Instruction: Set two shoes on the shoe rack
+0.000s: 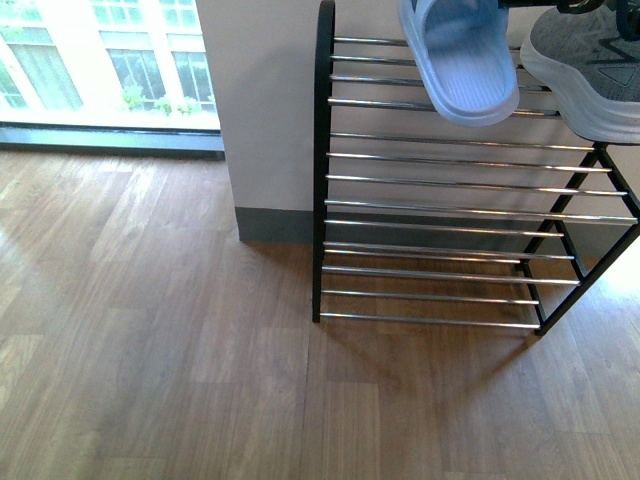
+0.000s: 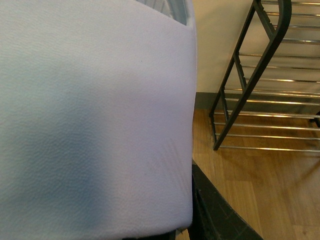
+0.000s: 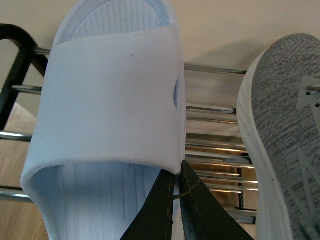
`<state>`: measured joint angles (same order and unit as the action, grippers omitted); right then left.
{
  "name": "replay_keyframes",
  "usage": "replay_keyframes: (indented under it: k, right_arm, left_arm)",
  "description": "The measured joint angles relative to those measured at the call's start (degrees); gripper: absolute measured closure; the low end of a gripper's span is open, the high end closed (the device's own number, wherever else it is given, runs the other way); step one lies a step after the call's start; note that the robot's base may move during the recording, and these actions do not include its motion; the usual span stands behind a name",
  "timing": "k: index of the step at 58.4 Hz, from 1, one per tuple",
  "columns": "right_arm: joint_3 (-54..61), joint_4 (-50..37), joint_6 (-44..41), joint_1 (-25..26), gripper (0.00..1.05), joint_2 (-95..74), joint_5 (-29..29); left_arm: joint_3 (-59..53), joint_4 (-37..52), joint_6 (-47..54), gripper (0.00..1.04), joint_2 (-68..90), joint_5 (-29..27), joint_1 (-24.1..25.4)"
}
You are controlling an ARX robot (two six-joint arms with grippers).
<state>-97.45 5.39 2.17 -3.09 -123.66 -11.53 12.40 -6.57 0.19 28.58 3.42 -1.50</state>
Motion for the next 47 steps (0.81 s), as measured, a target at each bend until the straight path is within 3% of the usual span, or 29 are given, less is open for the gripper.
replay_keyframes:
  k: [31, 47]
  right_arm:
    - [-9.3, 4.7, -1.6, 1.2, 1.03, -7.5, -2.7]
    - [-10.4, 4.4, -1.5, 2.0, 0.59, -8.5, -3.3]
  left_arm:
    - [0.0, 0.0, 0.0, 1.03, 0.0, 0.0, 0.0]
    - [0.0, 0.0, 0.0, 1.03, 0.0, 0.0, 0.0]
